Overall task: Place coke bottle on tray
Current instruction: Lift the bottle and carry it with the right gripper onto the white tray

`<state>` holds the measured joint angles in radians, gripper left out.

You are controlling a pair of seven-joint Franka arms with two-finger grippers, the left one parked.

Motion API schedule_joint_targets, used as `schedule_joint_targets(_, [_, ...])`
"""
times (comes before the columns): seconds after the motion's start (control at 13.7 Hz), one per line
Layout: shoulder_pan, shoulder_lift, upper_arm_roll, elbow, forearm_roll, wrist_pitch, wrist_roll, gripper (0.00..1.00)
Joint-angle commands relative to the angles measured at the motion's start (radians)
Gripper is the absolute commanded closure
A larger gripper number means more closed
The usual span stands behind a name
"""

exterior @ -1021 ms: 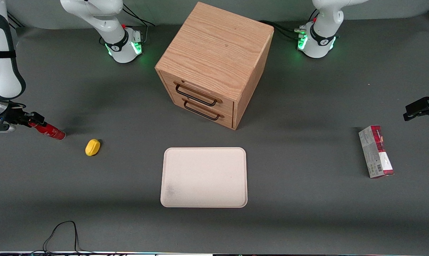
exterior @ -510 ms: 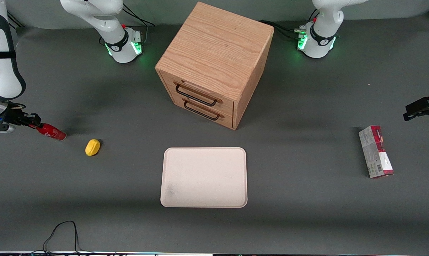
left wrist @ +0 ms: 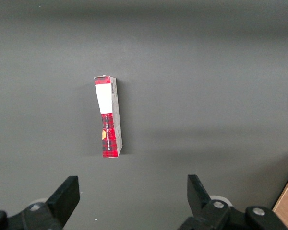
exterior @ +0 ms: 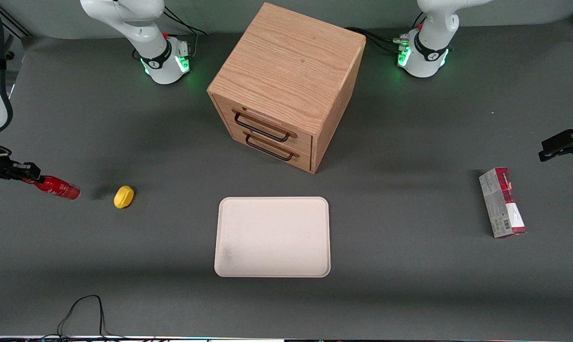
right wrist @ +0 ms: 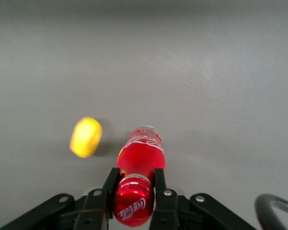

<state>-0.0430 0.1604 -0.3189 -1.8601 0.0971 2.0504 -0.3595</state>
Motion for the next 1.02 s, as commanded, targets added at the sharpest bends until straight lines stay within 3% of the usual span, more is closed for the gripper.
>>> schedule_joint_targets(0.0, [0.002, 0.002, 0.082, 0.198, -0.023, -0.191, 0.153, 1.0])
schedule_joint_targets(0.22, [0.003, 0.004, 0.2, 0.332, -0.03, -0.33, 0.327, 1.0])
schedule_joint_targets(0.36, [0.003, 0.004, 0.311, 0.381, -0.084, -0.372, 0.465, 1.0])
schedule_joint_targets(0.73, [0.002, 0.129, 0.625, 0.488, -0.177, -0.358, 0.834, 1.0])
schedule_joint_targets(0.95, [0.047, 0.296, 0.715, 0.541, -0.293, -0.258, 0.986, 1.0])
